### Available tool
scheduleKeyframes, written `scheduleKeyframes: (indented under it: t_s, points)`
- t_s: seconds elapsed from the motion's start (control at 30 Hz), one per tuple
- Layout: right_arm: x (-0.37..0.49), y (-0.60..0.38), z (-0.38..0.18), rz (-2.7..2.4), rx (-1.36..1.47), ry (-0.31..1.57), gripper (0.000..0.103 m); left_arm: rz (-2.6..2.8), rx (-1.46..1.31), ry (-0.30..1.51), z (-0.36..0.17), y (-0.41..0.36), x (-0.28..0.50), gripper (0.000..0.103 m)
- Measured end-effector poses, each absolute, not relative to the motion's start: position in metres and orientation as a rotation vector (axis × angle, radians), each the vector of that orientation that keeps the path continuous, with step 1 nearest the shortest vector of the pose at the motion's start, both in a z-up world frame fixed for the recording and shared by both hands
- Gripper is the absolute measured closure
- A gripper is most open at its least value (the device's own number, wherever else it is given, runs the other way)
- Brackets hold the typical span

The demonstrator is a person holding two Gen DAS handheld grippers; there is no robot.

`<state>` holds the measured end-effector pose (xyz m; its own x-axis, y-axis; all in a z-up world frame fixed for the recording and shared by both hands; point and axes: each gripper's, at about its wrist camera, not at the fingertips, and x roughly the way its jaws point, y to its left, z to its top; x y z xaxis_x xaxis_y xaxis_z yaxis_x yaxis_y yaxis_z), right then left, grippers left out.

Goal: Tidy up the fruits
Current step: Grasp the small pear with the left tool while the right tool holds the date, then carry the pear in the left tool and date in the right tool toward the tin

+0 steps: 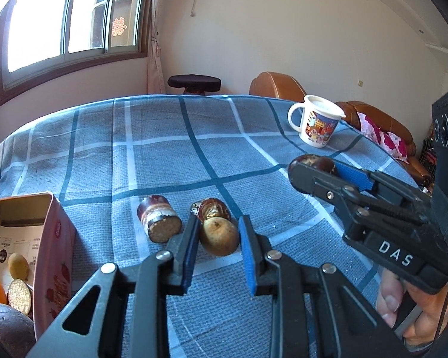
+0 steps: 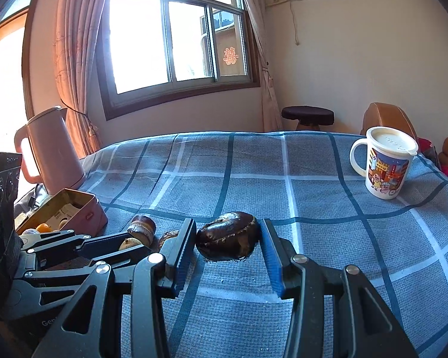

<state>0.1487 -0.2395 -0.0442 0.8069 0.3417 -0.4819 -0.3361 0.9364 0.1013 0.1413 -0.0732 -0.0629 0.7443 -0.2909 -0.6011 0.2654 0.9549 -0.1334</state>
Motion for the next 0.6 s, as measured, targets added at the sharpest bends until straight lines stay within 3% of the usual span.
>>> scheduleKeyframes:
  t_s: [0.6]
  points:
    - [0.134, -0.24, -0.038, 0.367, 0.003, 0.442, 0.057, -0.26, -0.039, 0.562, -0.053, -0.068, 0.126, 0.075]
